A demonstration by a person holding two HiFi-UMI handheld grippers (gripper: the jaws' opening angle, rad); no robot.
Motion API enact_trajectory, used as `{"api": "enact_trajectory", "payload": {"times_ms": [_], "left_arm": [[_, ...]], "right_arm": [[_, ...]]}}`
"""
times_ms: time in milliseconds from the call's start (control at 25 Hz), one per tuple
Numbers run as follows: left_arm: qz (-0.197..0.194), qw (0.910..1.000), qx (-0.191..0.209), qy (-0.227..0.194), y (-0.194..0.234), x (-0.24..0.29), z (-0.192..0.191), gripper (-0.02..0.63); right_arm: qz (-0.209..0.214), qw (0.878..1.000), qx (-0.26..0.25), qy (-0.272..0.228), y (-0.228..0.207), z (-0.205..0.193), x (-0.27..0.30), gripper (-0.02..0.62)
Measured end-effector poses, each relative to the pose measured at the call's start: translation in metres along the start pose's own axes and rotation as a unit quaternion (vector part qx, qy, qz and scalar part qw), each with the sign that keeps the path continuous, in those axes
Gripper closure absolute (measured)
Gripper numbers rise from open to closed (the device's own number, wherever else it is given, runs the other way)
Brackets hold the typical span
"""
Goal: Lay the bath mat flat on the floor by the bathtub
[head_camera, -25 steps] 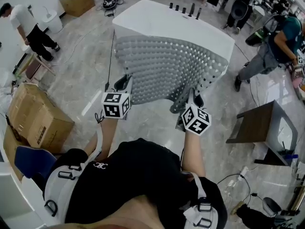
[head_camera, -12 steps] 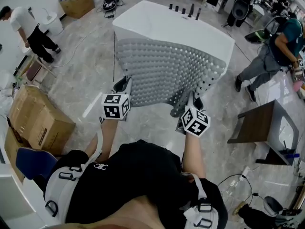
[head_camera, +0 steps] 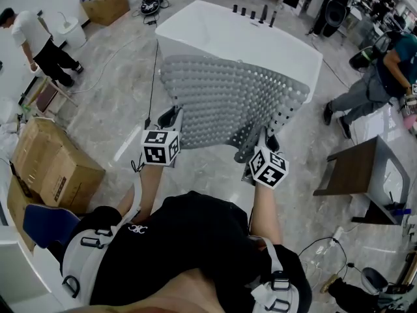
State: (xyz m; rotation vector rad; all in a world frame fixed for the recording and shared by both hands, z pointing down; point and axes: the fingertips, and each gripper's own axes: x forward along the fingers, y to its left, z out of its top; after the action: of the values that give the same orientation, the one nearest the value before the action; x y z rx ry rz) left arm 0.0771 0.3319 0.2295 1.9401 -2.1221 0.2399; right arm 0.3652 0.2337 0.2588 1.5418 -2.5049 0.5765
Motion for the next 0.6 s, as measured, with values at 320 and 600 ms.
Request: {"api": "enact_trajectory", "payload": {"times_ms": [320, 600], "left_arm": [[-0.003, 1.0000, -0.002, 0.004, 0.029, -0.010, -0.014, 0.551], [-0.001, 1.0000, -0.003, 0.006, 0.047, -0.005, -0.013, 0.551]], "right_arm": [[-0.006, 1.000, 0.001, 0.001, 0.024, -0.014, 0.005, 0.529], [-0.001, 1.000, 0.004, 0.007, 0.039, -0.021, 0.020, 0.529]]}}
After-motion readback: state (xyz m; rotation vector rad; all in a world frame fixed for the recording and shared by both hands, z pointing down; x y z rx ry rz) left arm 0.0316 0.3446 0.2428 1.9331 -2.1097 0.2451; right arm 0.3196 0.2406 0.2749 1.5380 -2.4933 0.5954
